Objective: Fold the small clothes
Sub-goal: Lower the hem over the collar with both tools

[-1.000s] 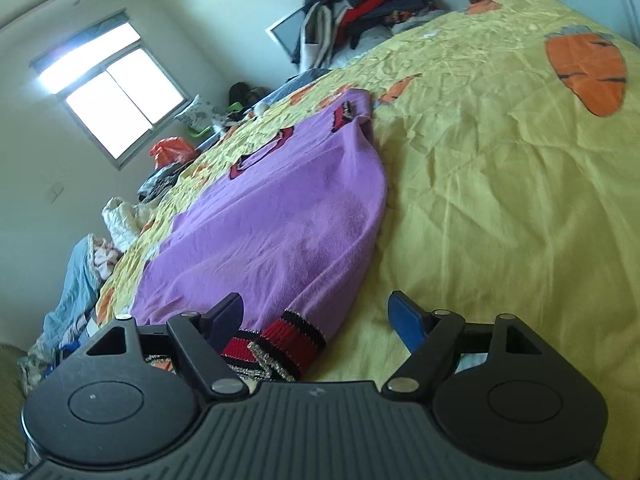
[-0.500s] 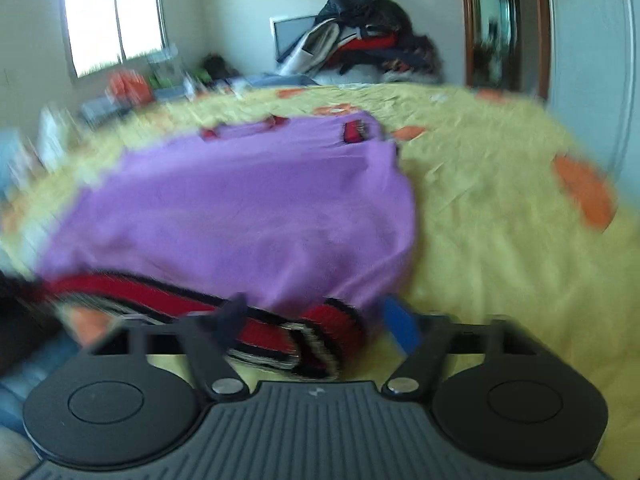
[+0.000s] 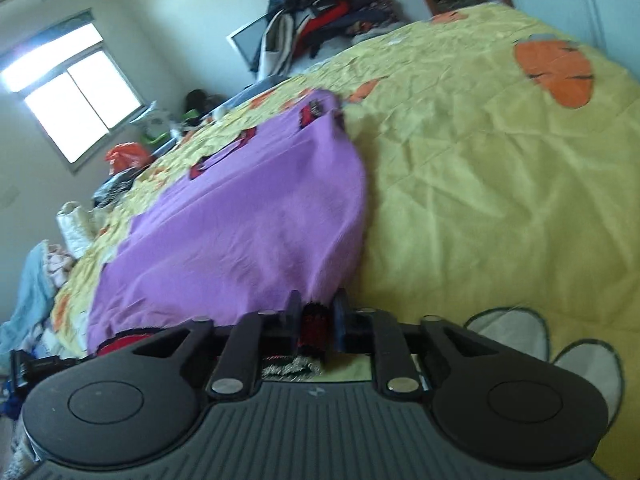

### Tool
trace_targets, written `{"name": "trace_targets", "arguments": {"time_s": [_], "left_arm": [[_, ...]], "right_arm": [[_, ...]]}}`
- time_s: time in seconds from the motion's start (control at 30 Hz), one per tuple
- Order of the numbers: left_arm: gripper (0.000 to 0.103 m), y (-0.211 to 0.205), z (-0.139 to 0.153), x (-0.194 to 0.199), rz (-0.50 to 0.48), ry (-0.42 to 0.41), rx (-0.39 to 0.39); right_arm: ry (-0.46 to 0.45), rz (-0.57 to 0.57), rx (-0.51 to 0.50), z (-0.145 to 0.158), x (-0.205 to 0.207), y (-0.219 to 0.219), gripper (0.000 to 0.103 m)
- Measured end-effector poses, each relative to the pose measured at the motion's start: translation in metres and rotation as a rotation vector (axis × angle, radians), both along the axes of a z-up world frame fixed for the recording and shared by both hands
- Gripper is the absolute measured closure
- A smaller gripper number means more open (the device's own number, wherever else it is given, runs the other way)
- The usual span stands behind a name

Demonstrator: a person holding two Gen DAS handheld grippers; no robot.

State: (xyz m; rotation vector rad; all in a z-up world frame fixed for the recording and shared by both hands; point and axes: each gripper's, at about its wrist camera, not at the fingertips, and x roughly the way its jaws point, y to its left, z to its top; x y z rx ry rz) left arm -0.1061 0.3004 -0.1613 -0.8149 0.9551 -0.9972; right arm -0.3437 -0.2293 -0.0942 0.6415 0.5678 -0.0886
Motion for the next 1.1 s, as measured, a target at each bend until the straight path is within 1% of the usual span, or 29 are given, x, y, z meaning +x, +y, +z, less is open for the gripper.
{"name": "trace_targets", "arguments": {"time_s": [0.1, 0.17, 0.23, 0.33, 0.4, 0.43, 0.53, 0.6, 0.7, 0.77, 0.83, 0.9, 0.97, 1.03, 1.1], "left_arm": [[0.099, 0.009, 0.011, -0.01, 0.018, -0.022, -0.036], [0.099, 0.014, 0.024, -0.017, 0.015, -0.044, -0.065], [0.1, 0.019, 0.038, -0.025, 0.006, -0.07, -0.076], [0.1, 0.022, 0.059, -0.037, -0.015, -0.117, -0.07], [0.1, 0.025, 0.067, -0.045, -0.013, -0.134, -0.071], [0.1, 0.025, 0.07, -0.049, -0.02, -0.133, -0.084], [0.1, 0.03, 0.075, -0.06, -0.017, -0.129, -0.115], [0.1, 0.036, 0.076, -0.068, -0.013, -0.118, -0.142], [0.1, 0.04, 0.073, -0.076, -0.025, -0.083, -0.147], [0.1, 0.041, 0.071, -0.08, -0.04, -0.067, -0.136], [0.101, 0.046, 0.069, -0.084, -0.05, -0.058, -0.154], [0.101, 0.05, 0.067, -0.083, -0.037, -0.052, -0.169], [0.101, 0.053, 0.065, -0.079, 0.001, -0.043, -0.206], [0.101, 0.054, 0.064, -0.073, 0.024, -0.052, -0.258], [0.101, 0.044, 0.067, -0.06, 0.037, -0.063, -0.27]], "right_arm": [[-0.07, -0.004, 0.093, -0.003, -0.014, -0.005, 0.099], [-0.123, -0.004, 0.142, 0.002, -0.023, -0.007, 0.099], [-0.17, 0.014, 0.162, 0.012, -0.028, -0.005, 0.099], [-0.235, 0.042, 0.186, 0.026, -0.037, -0.002, 0.099], [-0.273, 0.052, 0.207, 0.033, -0.044, -0.001, 0.099], [-0.289, 0.06, 0.217, 0.036, -0.048, 0.0, 0.099], [-0.314, 0.061, 0.232, 0.043, -0.06, -0.001, 0.099], [-0.328, 0.038, 0.245, 0.045, -0.073, -0.002, 0.099], [-0.331, 0.016, 0.264, 0.041, -0.088, -0.002, 0.099], [-0.324, 0.003, 0.279, 0.037, -0.094, -0.001, 0.099], [-0.338, -0.017, 0.309, 0.034, -0.1, -0.001, 0.099], [-0.307, -0.041, 0.277, 0.033, -0.098, -0.004, 0.099], [-0.298, -0.057, 0.301, 0.027, -0.092, -0.014, 0.099], [-0.302, -0.041, 0.294, 0.028, -0.078, -0.019, 0.099], [-0.302, -0.008, 0.291, 0.03, -0.059, -0.021, 0.099]]}}
